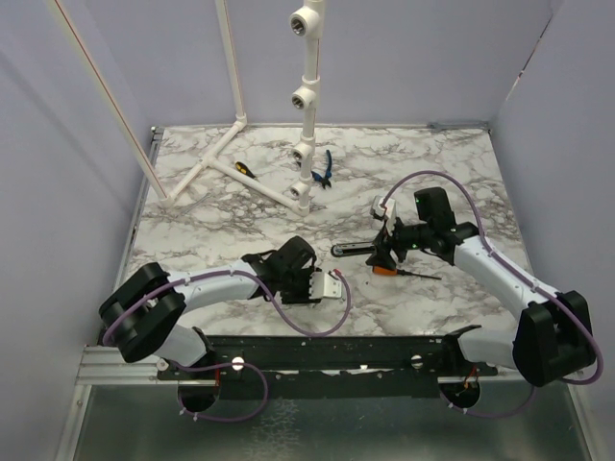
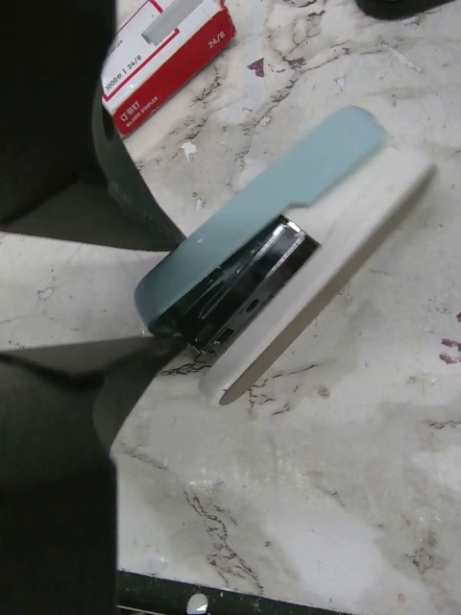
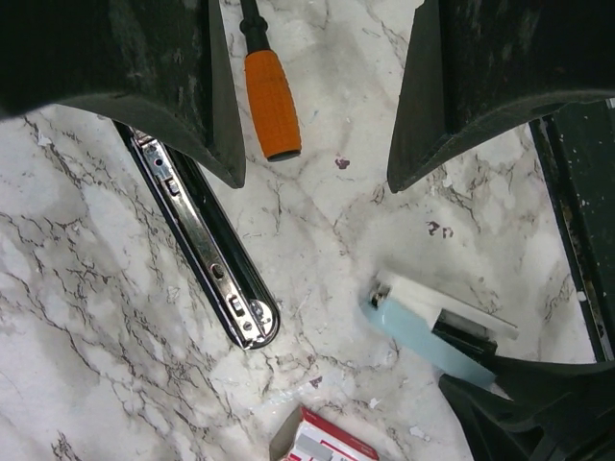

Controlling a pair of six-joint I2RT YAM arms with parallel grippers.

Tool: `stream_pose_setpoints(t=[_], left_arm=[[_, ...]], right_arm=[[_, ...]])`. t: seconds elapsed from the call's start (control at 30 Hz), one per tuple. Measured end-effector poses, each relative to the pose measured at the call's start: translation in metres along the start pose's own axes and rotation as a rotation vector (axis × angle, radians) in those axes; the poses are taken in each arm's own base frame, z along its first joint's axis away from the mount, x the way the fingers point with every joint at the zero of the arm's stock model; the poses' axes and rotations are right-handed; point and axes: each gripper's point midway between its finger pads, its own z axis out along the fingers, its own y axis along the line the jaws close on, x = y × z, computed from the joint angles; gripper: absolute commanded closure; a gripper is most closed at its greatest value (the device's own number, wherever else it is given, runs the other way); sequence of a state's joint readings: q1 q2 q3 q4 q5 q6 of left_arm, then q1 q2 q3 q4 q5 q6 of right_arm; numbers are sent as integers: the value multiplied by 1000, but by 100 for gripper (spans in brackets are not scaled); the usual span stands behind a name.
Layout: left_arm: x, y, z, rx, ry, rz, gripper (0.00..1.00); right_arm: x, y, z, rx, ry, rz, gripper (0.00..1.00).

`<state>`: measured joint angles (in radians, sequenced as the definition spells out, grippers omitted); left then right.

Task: Load the staples into the stapler
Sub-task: Pick up the stapler from the center of the board.

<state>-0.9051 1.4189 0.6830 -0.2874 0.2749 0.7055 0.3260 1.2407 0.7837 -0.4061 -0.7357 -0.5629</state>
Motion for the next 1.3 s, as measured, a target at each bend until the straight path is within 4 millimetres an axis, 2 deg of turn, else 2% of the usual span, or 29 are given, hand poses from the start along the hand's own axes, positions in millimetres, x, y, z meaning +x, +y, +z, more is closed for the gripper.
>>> stream_pose_setpoints(t=[0.17, 0.2, 0.37, 0.6, 0.8, 1.0, 1.3], left_arm=[[-6, 11, 3, -27, -16, 21, 98], [-10, 14, 3, -33, -22, 29, 100], [-18, 25, 1, -64, -35, 64, 100], [-23, 36, -1, -100, -47, 90, 100], [-33, 57, -10, -172, -105, 89, 100], [-58, 73, -29, -244, -198, 150, 100], [-65, 73, -31, -241, -203, 205, 100]], right_arm=[[1, 1, 2, -10, 2, 1, 35], [1, 1, 2, -12, 1, 0, 35], [0, 5, 3, -43, -13, -1, 34], [8, 14, 13, -127, -9, 22, 33], [7, 28, 20, -223, -20, 44, 32], [-12, 28, 36, -345, -44, 118, 32], [-30, 25, 52, -477, -40, 246, 35]])
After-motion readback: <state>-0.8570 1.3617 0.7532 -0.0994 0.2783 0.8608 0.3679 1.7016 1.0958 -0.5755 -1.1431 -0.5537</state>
